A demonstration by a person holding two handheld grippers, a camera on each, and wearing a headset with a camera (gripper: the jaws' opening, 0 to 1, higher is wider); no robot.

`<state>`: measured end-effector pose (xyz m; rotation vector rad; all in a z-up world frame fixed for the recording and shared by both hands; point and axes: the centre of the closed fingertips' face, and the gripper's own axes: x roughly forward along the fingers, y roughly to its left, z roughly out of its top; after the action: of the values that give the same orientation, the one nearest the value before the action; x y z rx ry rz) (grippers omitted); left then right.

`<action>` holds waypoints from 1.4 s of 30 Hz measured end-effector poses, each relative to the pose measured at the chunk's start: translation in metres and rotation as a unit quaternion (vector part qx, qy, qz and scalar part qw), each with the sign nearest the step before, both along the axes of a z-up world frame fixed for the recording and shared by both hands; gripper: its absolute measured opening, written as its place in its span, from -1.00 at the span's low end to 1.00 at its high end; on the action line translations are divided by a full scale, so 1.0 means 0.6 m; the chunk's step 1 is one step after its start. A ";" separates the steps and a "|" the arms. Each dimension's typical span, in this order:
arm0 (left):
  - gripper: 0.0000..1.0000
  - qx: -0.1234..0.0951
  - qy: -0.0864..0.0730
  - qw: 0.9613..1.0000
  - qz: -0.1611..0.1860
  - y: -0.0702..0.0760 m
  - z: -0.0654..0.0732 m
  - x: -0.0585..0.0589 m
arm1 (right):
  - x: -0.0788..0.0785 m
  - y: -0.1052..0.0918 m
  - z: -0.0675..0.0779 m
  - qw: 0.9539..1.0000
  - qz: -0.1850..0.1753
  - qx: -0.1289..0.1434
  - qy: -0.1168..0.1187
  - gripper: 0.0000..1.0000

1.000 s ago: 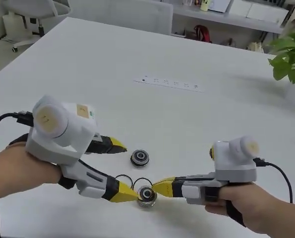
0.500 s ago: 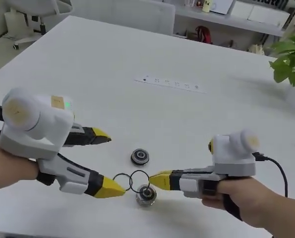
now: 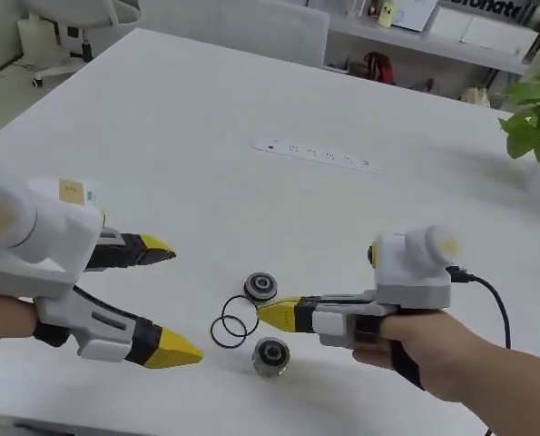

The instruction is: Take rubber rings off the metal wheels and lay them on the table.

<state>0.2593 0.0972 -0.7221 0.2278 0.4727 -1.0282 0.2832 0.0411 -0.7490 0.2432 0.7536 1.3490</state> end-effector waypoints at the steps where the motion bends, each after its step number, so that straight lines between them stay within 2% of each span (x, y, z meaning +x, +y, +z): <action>1: 0.59 0.001 0.000 1.000 0.004 0.004 -0.001 0.001 | 0.000 0.002 -0.001 1.000 0.001 -0.001 0.000 -1.00; 9: 0.60 0.005 -0.001 1.000 0.020 0.024 -0.001 0.004 | 0.001 0.024 -0.013 1.000 0.009 -0.013 -0.001 -1.00; 23: 0.60 0.010 0.004 0.999 0.031 0.037 -0.007 0.008 | 0.003 0.043 -0.044 0.999 0.013 -0.035 -0.008 -1.00; 26: 0.60 0.009 0.003 0.999 0.033 0.038 -0.007 0.010 | 0.004 0.045 -0.051 0.999 0.017 -0.041 -0.020 -1.00; 34: 0.60 0.008 0.007 0.999 0.033 0.036 -0.012 0.014 | 0.010 0.044 -0.064 0.998 0.016 -0.056 -0.031 -1.00; 38: 0.60 0.008 0.007 0.999 0.033 0.036 -0.012 0.018 | 0.010 0.043 -0.065 0.997 0.018 -0.061 -0.038 -0.91; 42: 0.60 0.008 0.008 0.999 0.032 0.036 -0.015 0.020 | 0.005 0.042 -0.070 0.995 0.032 -0.076 -0.059 -0.81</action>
<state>0.2714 0.1185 -0.7310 0.2173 0.5008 -0.9640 0.2864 0.0663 -0.7909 0.0185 0.7660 1.3459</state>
